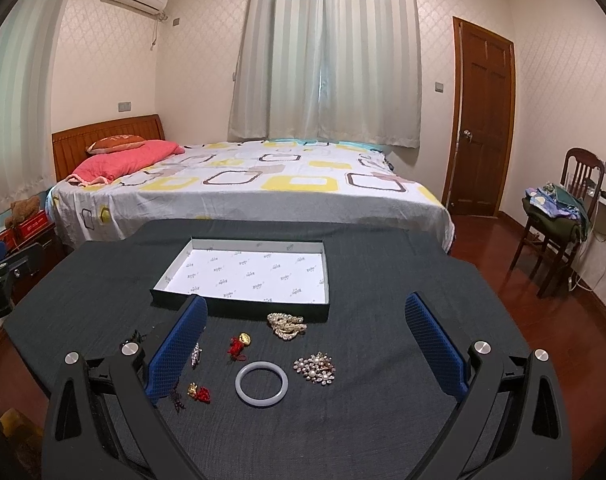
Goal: Organize jewelry
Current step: 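Lower the right gripper over the white jade bangle and close on it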
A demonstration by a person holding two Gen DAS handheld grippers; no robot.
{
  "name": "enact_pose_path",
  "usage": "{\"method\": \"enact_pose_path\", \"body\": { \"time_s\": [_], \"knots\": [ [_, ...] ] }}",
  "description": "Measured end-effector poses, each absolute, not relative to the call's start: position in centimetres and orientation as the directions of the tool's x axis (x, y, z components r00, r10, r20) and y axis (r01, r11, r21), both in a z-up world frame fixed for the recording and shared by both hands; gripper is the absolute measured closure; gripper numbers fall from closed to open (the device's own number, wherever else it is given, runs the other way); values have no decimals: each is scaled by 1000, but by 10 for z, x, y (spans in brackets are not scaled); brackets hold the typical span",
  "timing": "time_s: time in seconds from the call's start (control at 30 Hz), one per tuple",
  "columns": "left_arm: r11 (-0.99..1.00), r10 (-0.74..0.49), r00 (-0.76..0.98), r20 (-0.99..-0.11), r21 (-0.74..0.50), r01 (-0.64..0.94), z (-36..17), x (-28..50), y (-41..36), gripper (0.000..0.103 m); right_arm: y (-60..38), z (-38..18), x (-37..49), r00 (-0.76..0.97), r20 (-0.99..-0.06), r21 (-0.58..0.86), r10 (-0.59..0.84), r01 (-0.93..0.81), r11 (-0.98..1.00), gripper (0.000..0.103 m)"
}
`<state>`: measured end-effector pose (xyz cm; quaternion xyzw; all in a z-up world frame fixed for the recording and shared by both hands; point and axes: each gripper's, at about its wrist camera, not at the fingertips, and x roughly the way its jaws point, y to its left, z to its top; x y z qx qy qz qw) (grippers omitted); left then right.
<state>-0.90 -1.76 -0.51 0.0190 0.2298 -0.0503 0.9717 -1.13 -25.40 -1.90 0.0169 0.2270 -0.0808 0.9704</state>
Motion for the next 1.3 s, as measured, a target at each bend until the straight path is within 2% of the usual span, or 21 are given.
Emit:
{"method": "enact_pose_path", "body": {
  "time_s": [0.33,0.67,0.8,1.3],
  "knots": [
    [996,-75,845,-529,7,93,-58,34,7,4,-252,-86,17,845,-516,-12,-138,154,988,7],
    [996,-68,795,-603,7,90,-119,71,20,4,-237,-151,52,780,-621,-15,-79,90,996,7],
    [998,-43,750,-660,6,62,-144,86,24,4,-234,-172,68,733,-678,-1,-58,78,997,7],
    [999,-37,683,-730,-8,46,-175,111,26,4,-225,-200,94,638,-769,-13,-42,51,999,8]
  ]
}}
